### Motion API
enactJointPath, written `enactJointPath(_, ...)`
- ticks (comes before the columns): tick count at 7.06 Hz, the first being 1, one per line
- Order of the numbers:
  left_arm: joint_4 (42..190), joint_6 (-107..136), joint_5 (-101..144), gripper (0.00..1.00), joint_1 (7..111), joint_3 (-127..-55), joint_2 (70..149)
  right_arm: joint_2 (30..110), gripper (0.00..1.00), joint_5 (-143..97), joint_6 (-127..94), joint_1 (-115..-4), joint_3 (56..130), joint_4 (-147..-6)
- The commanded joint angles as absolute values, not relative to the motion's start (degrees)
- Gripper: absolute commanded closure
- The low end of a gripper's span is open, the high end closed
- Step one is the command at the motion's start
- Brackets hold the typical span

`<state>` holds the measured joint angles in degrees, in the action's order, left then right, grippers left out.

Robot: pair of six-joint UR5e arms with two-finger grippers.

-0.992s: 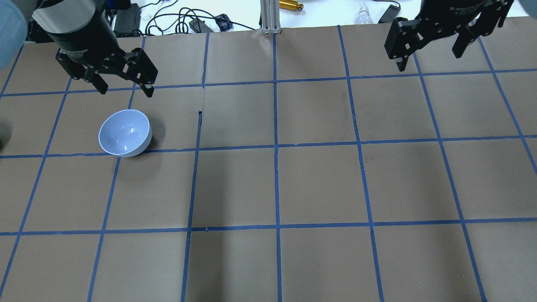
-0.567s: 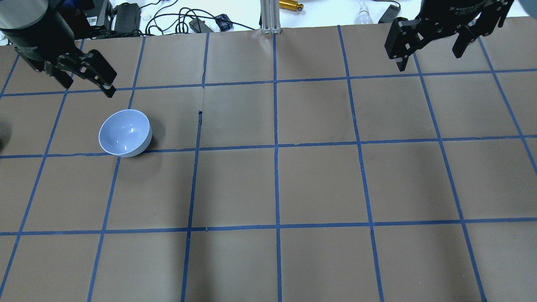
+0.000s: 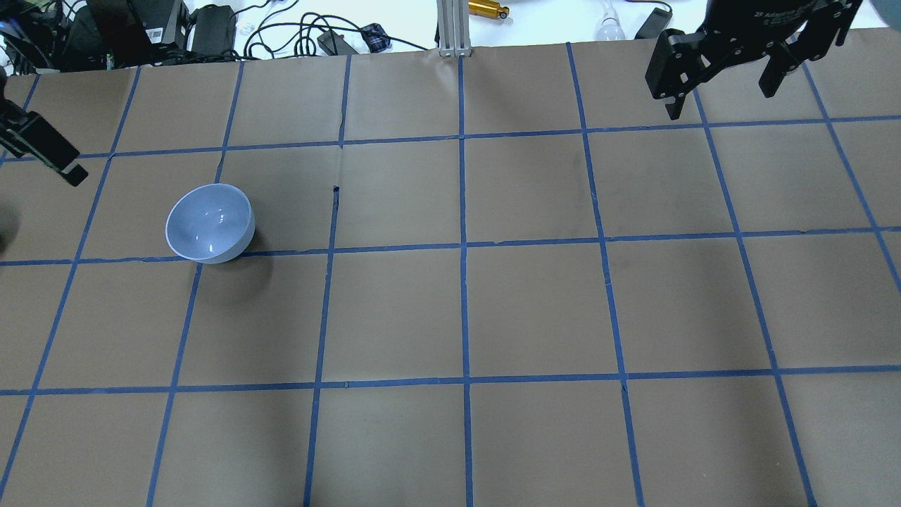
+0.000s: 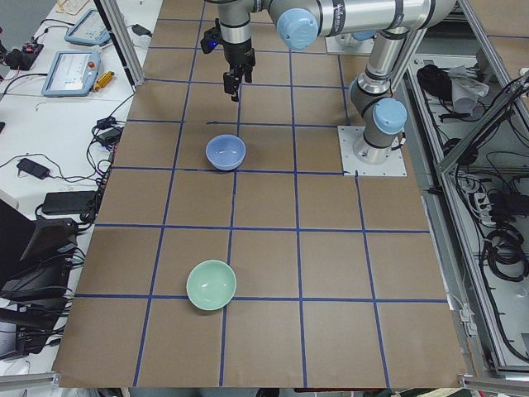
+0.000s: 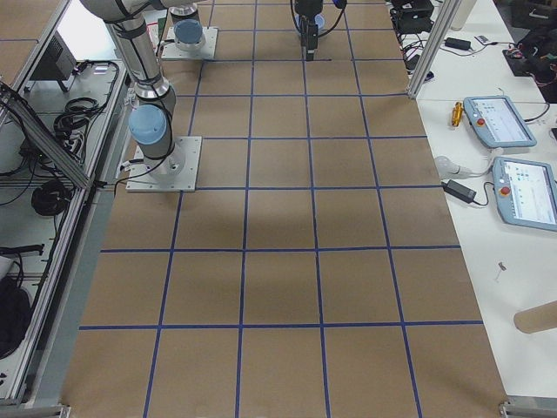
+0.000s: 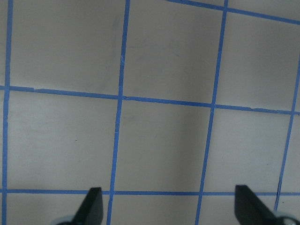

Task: Stack green bowl on blue bowl
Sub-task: 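Swing the left arm outward and down toward the mint-green bowl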

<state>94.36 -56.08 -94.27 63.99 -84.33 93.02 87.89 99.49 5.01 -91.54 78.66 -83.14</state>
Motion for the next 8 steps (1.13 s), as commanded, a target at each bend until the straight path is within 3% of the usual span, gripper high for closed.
enactJointPath(1, 94.2, -70.7, -94.6, 0.00, 55.1, -84.5, 92.7, 87.9, 0.00, 99.5, 5.0, -91.6, 78.7, -83.1)
enactJointPath(8, 80.0, -108.5, -94.0, 0.00, 39.9, -85.5, 102.7, 87.9, 0.00, 99.5, 5.0, -91.6, 78.7, -83.1)
